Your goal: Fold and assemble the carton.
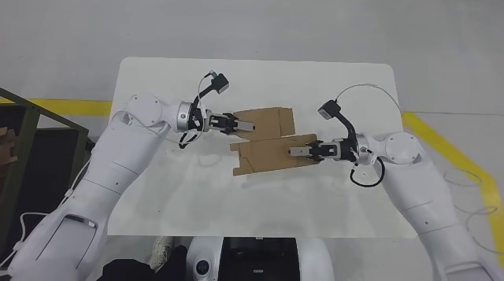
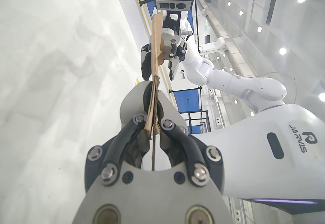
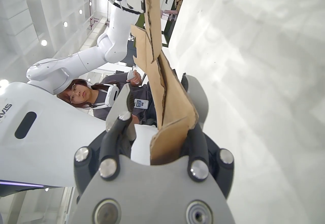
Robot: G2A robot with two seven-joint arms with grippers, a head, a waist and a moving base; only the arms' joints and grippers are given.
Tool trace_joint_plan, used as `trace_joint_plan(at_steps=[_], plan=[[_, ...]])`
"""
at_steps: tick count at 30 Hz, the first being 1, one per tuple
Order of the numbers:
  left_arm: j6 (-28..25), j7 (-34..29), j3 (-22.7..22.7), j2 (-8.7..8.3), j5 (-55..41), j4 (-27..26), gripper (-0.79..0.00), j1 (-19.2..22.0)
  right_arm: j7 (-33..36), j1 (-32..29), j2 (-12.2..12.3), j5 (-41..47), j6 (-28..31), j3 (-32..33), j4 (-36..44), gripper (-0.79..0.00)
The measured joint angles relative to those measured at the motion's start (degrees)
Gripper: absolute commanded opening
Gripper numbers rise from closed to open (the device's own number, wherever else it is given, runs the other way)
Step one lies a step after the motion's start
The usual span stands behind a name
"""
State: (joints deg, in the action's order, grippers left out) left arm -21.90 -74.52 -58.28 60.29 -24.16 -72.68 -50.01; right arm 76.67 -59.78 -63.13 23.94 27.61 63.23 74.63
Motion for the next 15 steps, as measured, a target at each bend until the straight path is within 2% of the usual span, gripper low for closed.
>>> trace_joint_plan(at_steps=[11,15], plan=[[0.0,0.3,-0.6,-0.17,0.8,-0.2,-0.785,-0.3,0.2,1.0,0.7,1.3,-0.2,-2.0,-0.6,-0.776],[-0.1,0.6,-0.7,-0.24,1.1,-0.5,-0.785,-0.5,0.1,1.3,0.9,1.8,-0.1,-2.7,-0.7,-0.785]])
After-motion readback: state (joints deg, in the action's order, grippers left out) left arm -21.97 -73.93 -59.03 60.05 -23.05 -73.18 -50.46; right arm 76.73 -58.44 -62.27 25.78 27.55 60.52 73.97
